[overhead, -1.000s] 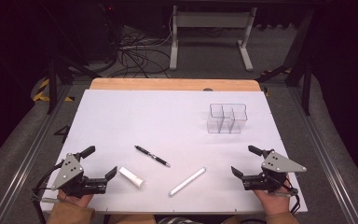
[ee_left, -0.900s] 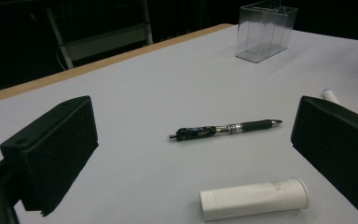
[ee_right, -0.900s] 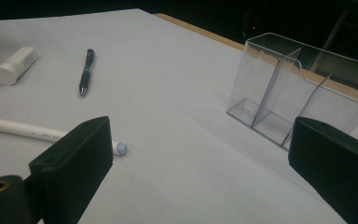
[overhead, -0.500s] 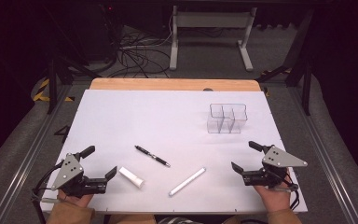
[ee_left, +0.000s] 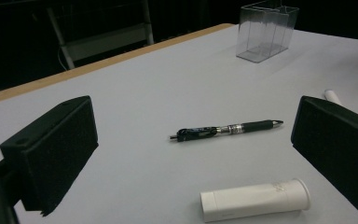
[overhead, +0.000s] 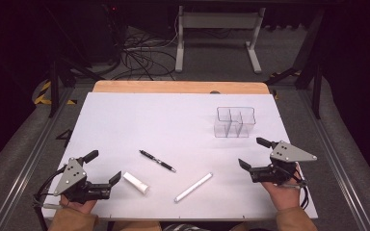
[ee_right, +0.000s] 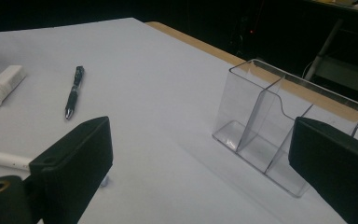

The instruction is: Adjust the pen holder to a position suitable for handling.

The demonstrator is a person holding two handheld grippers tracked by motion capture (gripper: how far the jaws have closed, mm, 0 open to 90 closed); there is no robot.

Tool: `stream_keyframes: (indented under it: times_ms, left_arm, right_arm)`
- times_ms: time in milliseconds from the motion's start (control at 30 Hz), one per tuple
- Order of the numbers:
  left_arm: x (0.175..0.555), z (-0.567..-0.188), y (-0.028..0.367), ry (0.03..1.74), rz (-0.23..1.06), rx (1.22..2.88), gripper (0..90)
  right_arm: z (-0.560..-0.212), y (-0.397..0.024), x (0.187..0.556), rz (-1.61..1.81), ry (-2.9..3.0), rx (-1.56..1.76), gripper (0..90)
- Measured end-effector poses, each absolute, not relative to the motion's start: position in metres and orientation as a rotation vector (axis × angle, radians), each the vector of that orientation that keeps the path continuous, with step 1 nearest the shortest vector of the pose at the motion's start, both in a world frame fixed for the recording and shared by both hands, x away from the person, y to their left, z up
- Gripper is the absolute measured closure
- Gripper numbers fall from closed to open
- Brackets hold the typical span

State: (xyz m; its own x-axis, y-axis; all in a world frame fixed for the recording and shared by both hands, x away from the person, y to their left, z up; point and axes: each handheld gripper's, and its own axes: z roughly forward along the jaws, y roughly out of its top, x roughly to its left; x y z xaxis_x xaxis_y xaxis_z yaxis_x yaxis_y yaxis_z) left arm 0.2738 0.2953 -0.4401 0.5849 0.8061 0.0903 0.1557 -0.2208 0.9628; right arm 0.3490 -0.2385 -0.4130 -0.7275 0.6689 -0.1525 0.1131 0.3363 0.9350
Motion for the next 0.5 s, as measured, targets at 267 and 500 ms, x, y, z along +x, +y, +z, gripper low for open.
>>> stream_keyframes:
  times_ms: [267, 500]
  left_arm:
    - [0.274, -0.441, 0.295, 0.801, 0.734, 1.716, 1.2]
    - [0.274, -0.440, 0.295, 0.802, 0.733, 1.718, 1.2]
  right_arm:
    - [-0.409, -0.241, 0.349, 1.393, 2.078, 0.681, 6.9]
    - [-0.394, -0.241, 0.352, 1.344, 2.142, 0.631, 16.6]
